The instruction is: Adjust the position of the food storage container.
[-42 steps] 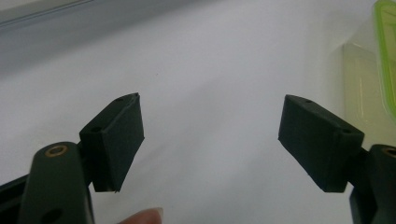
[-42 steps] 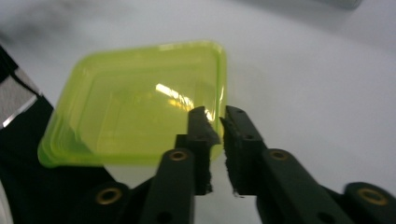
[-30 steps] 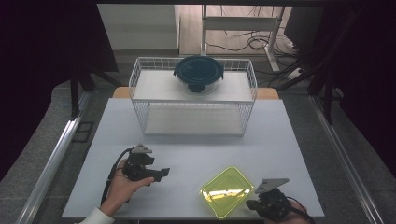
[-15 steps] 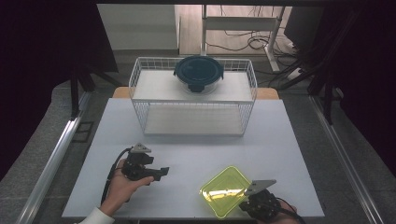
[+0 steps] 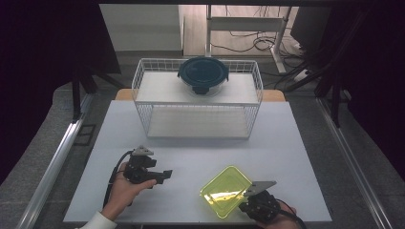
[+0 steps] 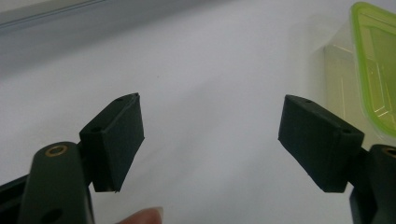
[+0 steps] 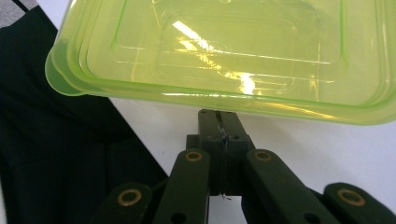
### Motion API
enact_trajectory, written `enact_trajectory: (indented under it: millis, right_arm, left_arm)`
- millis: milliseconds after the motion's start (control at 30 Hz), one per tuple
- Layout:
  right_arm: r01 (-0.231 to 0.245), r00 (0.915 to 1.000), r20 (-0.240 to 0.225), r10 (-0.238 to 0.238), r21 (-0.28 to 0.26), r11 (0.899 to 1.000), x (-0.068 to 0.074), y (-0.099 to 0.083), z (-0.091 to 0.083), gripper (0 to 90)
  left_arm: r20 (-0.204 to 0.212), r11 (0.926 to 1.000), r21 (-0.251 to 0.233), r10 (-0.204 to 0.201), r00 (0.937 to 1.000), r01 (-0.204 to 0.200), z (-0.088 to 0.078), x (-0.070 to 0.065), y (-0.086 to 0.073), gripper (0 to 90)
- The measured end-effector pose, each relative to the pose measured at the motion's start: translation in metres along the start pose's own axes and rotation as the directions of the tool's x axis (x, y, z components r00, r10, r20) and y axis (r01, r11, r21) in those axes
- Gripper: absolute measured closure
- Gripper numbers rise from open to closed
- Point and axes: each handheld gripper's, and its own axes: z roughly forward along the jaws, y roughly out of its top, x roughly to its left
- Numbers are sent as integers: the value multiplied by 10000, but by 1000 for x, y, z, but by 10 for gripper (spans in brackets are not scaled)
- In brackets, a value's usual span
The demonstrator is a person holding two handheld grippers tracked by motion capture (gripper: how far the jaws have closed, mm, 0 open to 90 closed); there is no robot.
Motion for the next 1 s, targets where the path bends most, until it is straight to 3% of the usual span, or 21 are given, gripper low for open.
enact_trajectory:
  millis: [1000]
  right_arm:
    - [616, 9981, 93, -613, -352, 9975, 12, 70, 54, 884]
  left_arm:
    - [-165, 9997, -137, -185, 9997, 183, -2, 6, -1, 225]
